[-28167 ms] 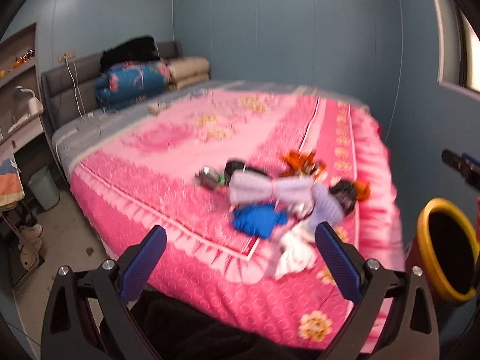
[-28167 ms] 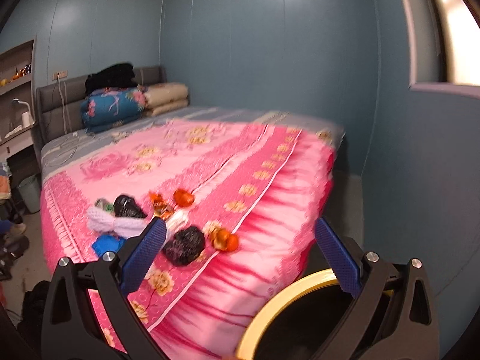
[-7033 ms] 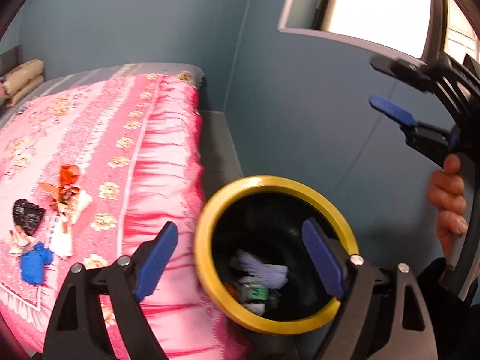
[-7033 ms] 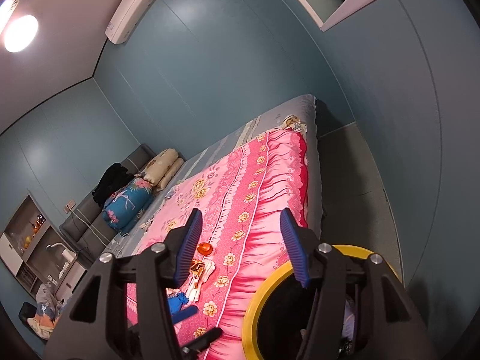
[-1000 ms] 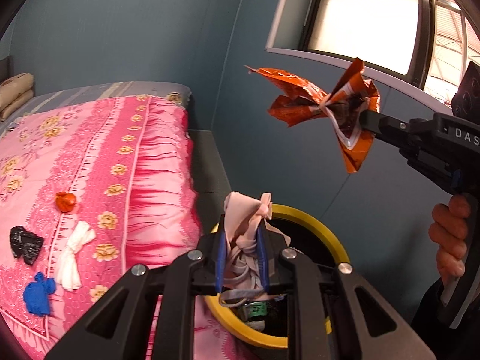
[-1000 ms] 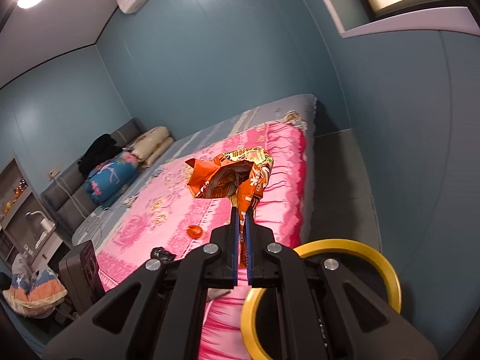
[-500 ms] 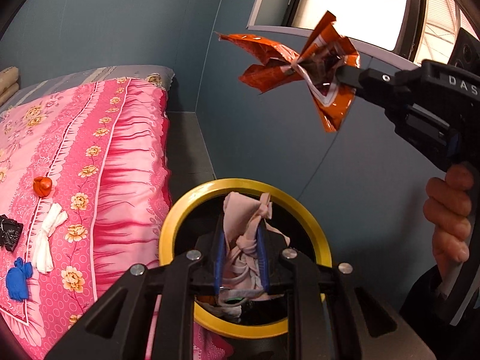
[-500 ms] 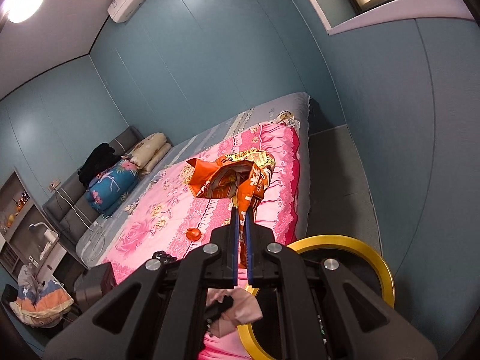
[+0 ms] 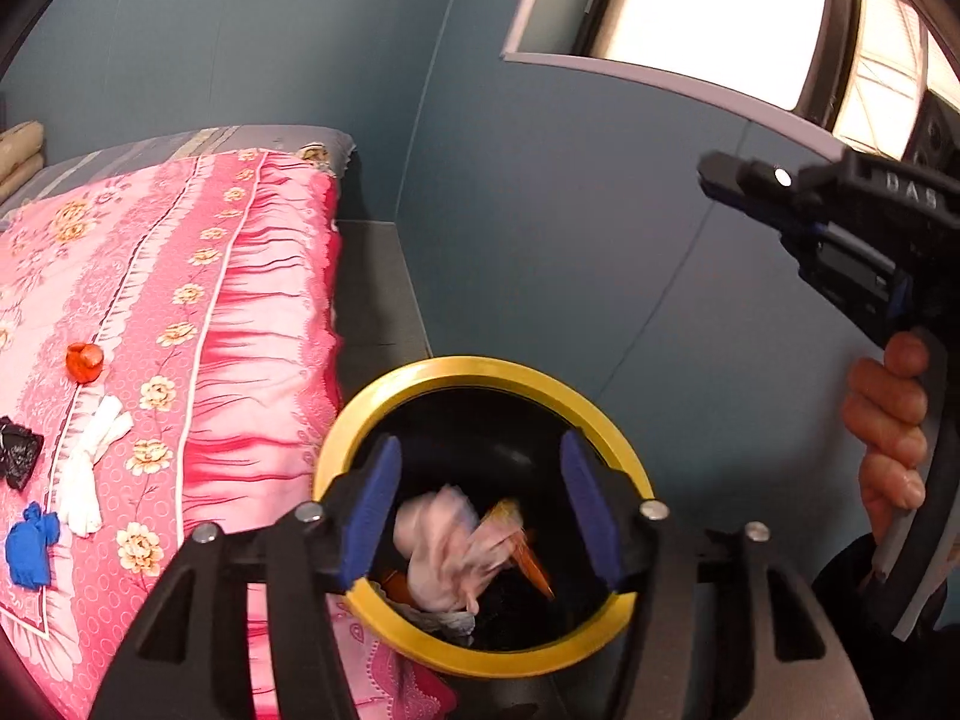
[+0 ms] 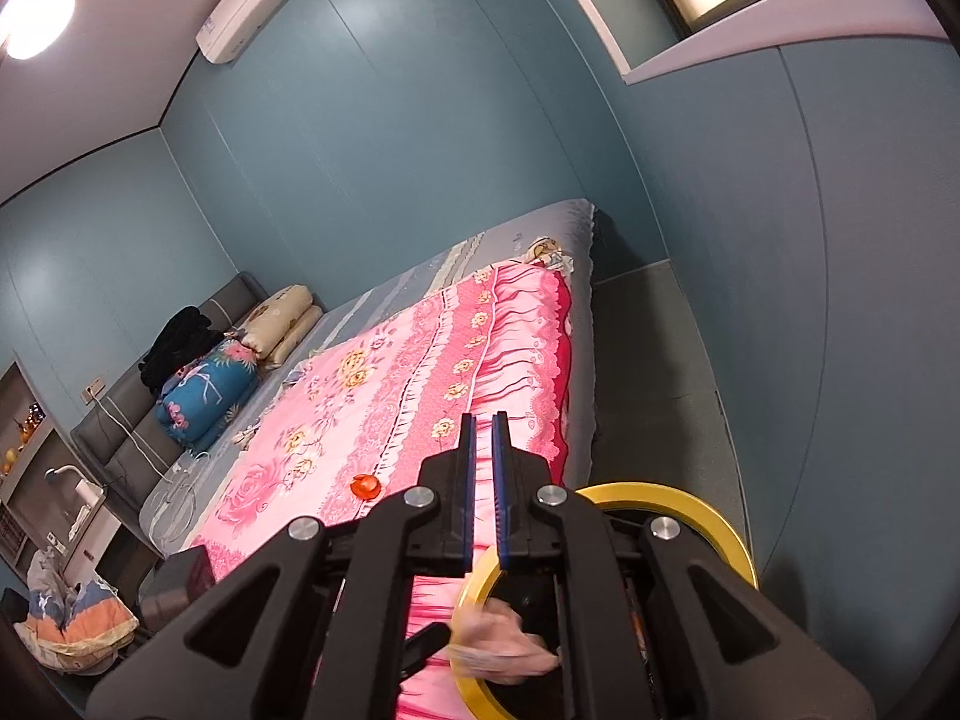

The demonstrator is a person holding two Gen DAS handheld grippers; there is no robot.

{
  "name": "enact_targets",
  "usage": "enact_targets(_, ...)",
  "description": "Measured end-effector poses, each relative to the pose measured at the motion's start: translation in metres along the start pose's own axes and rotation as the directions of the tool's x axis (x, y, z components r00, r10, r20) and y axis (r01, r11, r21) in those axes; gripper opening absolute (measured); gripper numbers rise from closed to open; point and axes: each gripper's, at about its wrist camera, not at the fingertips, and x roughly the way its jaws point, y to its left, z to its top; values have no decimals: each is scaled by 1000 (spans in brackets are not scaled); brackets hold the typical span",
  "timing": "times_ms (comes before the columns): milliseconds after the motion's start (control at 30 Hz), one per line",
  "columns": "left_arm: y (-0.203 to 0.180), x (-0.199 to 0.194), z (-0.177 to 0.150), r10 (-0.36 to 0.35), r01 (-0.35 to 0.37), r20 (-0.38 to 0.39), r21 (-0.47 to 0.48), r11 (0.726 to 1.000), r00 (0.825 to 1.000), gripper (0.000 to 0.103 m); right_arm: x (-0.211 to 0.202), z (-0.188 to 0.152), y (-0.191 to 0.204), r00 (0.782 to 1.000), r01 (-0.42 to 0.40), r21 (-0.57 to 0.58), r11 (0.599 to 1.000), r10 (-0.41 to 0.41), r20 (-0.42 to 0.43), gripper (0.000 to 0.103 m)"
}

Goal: Collect trash
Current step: 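Open both grippers to drop the cloth and orange wrapper into the bin, then move both open grippers back over the blue glove and orange peel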

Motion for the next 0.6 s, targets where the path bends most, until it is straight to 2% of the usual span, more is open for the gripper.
enact_targets(133, 16, -9, 2, 45, -44, 19, -22, 999, 999, 66, 0, 0, 2, 1000, 2, -4, 1000, -2, 10, 10)
enact_targets(167, 20, -11, 3, 56, -56, 25, -28, 998, 998, 67, 0, -1, 0, 1000, 0, -2, 1000, 0, 13, 21)
enact_targets(200, 27, -15, 4, 76, -75, 33, -39, 996, 997, 67, 0, -2, 0, 1000, -4, -1, 1000, 4, 16, 37)
enact_targets(233, 33, -18, 4, 92, -90, 40, -46, 995, 995, 68, 0, -3, 3, 1000, -5, -8, 1000, 6, 20, 42)
enact_targets(400, 66, -36, 4, 177, -171, 55, -93, 981, 983, 70, 5, -4, 11, 1000, -3, -41, 999, 4, 7, 42)
enact_targets(600, 114, -64, -1, 280, -267, 67, -152, 952, 958, 71, 32, -6, 40, 995, -76, -101, 992, 69, -73, 42)
